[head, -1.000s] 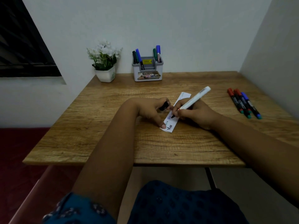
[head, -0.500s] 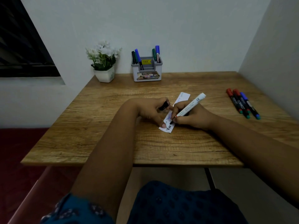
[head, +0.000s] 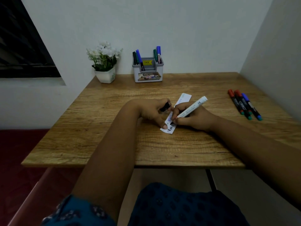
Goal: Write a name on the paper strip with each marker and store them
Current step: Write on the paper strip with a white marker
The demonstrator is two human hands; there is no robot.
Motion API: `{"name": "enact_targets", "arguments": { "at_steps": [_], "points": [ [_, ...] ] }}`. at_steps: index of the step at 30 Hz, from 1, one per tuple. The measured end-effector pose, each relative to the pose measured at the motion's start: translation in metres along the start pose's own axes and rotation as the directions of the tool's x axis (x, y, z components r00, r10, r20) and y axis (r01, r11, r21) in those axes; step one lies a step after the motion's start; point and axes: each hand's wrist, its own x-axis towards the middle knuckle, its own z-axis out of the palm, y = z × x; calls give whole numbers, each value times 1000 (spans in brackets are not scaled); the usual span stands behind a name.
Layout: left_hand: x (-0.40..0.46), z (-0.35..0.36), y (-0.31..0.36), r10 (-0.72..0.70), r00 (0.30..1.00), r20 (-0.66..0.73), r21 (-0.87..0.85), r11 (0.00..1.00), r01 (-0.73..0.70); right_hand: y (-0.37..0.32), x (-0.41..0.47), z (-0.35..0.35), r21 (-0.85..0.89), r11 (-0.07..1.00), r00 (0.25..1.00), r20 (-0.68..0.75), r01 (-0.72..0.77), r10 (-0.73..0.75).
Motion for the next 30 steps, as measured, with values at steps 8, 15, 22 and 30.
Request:
{"name": "enact_targets", "arguments": {
  "at_steps": [8,15,22,30],
  "points": [
    [0,0,0,-13,1000,13,-2,1000,13,0,-1,-2,14,1000,1000,-8,-14,15],
    [1,0,0,-16,1000,15,32,999,16,1,-1,-3,7,999,999,-19,-38,38],
    [0,0,0,-7,1000,11,24,1000,7,0,-1,-3,20,999,999,-17,-50,51],
    [1,2,-2,55,998,-26,-29,998,-56,2,4,-20,609,791,952,-206,-56,226]
  ]
}}
